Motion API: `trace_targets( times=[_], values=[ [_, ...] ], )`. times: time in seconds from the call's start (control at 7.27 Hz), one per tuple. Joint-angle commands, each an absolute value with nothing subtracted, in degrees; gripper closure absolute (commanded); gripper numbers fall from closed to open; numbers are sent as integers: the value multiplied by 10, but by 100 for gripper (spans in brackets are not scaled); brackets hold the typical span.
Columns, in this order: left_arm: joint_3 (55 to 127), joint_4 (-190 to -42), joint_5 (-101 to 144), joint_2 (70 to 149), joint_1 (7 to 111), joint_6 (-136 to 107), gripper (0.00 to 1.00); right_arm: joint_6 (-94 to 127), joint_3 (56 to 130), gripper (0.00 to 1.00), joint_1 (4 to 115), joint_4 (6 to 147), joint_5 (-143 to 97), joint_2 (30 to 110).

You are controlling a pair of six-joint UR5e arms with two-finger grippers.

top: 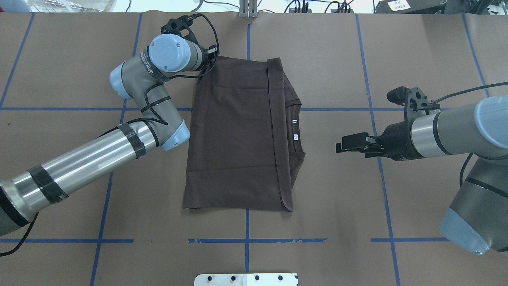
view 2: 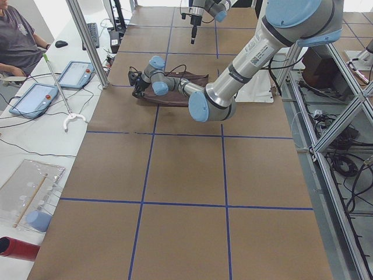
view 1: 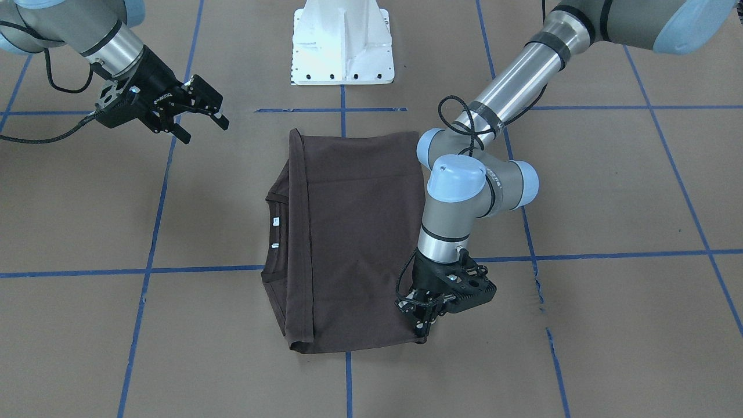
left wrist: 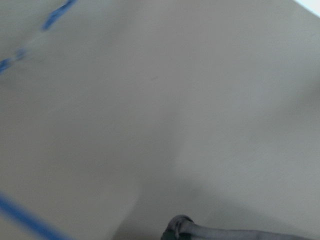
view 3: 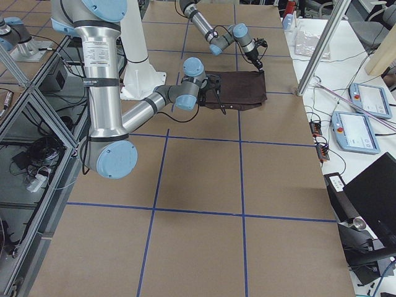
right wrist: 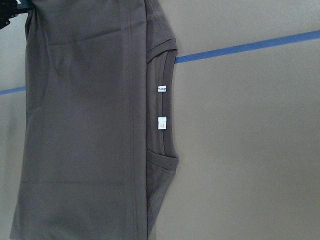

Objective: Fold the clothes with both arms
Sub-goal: 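Rotate the shirt upright with the left gripper while the right gripper approaches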

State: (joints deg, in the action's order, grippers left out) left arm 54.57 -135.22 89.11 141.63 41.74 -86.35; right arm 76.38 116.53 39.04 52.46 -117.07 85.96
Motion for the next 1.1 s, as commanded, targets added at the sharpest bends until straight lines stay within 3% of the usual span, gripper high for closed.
trace_targets(
  times=[0.0, 0.27, 0.41, 0.55, 0.82, 0.96],
  values=[
    [534, -1372, 887, 1416, 419, -840, 0, 764, 1160, 0, 389, 526, -1170, 859],
    [558, -1362, 907, 1417, 434, -824, 0, 762, 1160, 0, 389, 556, -1171, 850],
    [580, -1322, 986, 1413, 448, -811, 0, 755, 1161, 0, 388, 637, -1165, 814],
    [638, -1278, 1029, 1385, 452, -795, 0, 754, 1160, 0, 380, 718, -1157, 765],
    [859, -1184, 1065, 1261, 452, -782, 0, 741, 1149, 0, 312, 880, -1076, 668],
    [936, -1157, 1086, 1215, 452, -781, 0, 741, 1115, 0, 278, 912, -1044, 627]
  ],
)
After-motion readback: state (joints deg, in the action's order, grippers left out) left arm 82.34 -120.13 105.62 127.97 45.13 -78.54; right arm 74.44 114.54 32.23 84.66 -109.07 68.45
